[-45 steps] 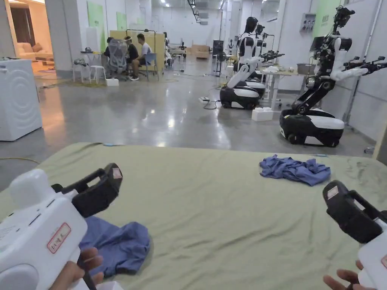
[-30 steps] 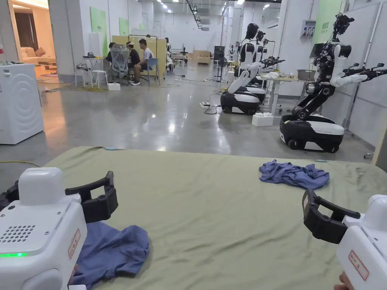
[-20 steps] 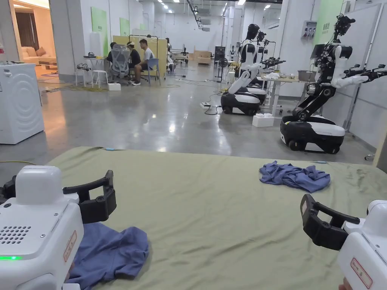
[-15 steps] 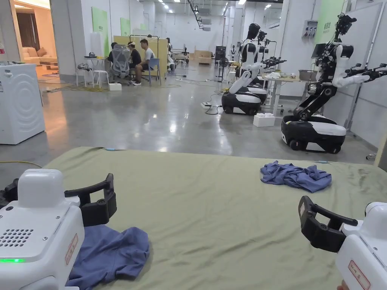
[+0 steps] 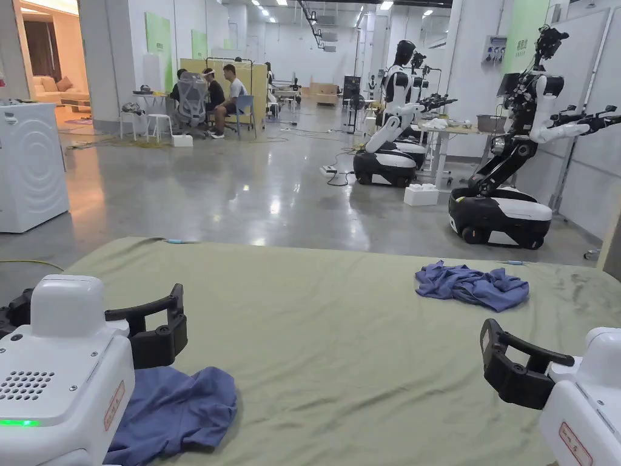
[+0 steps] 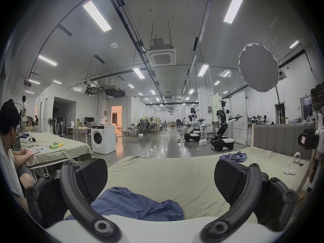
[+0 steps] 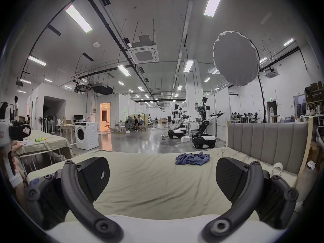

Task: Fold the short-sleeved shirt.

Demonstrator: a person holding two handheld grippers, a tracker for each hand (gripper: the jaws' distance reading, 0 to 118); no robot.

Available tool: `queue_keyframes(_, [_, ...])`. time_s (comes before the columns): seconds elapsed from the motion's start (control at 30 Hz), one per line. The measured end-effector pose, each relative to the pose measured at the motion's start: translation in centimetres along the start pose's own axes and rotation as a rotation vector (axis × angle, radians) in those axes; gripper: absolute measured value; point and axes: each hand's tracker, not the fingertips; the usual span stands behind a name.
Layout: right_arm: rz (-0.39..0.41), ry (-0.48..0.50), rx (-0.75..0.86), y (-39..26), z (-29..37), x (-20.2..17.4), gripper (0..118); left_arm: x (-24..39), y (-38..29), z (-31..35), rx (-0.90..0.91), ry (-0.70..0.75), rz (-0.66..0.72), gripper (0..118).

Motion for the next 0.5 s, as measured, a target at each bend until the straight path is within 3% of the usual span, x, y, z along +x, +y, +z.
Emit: queue_keyframes(0.5, [0.033, 0.007, -0.014, 0.09, -0.24, -0.15, 118, 0.40, 0.38, -0.10, 0.006, -0.017, -0.016, 118])
